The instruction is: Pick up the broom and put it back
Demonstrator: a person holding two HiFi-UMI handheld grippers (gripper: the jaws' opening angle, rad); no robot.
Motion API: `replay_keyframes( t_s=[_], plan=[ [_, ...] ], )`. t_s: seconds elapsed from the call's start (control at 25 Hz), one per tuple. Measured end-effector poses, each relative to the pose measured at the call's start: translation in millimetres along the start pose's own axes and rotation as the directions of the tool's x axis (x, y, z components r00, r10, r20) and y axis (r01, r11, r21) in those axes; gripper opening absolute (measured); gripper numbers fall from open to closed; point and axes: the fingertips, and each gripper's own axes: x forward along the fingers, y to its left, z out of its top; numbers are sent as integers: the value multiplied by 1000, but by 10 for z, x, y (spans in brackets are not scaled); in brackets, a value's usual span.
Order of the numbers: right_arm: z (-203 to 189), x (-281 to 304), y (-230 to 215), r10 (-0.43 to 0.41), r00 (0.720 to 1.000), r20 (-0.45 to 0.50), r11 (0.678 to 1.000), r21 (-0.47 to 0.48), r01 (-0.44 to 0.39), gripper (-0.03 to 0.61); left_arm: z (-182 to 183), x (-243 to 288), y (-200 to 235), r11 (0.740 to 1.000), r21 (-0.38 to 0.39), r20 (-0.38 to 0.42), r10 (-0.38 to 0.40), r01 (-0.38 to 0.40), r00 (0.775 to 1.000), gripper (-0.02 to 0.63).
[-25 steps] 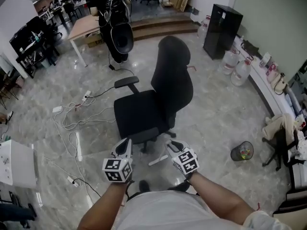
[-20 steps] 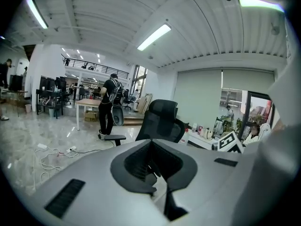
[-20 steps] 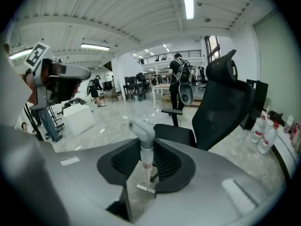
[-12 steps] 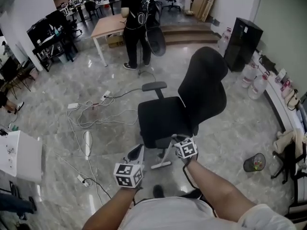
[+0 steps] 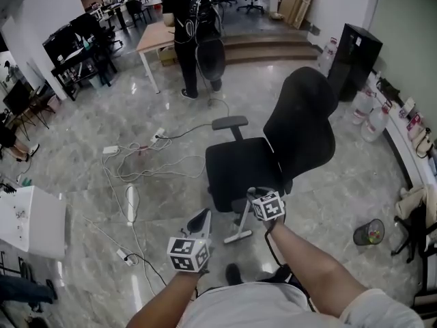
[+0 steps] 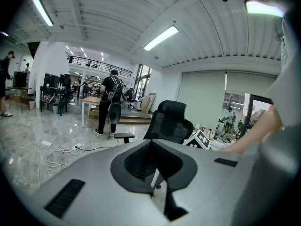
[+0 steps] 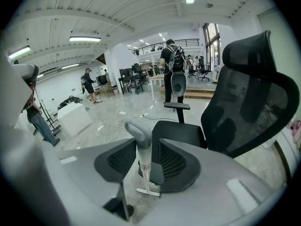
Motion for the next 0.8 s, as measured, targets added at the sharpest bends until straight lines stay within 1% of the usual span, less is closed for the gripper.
replay_keyframes(
  t_s=[0.16, 0.36, 0.6, 0.72, 0.8],
  plan=[
    [91, -51, 51, 24, 999, 33, 1000, -4, -23, 173, -14, 39, 14, 1000, -9, -1, -10, 10, 1000, 9],
    [180, -177, 178, 45, 997, 69, 999, -8, -44, 176, -9, 75, 50, 999, -14, 3, -29, 29, 1000, 9],
    [403, -616, 501, 93, 989, 116, 996, -5, -93, 175, 116, 142, 30, 998, -13, 19, -61, 61, 998, 9],
    [541, -866, 726, 117, 983, 142, 993, -16, -116, 138, 196, 182, -23, 996, -13, 31, -91, 91, 995, 9],
    [646, -1064, 896, 132, 976, 175, 991, -53, -125, 82, 268, 208, -90, 993, -8, 41, -113, 114, 993, 9]
  ],
)
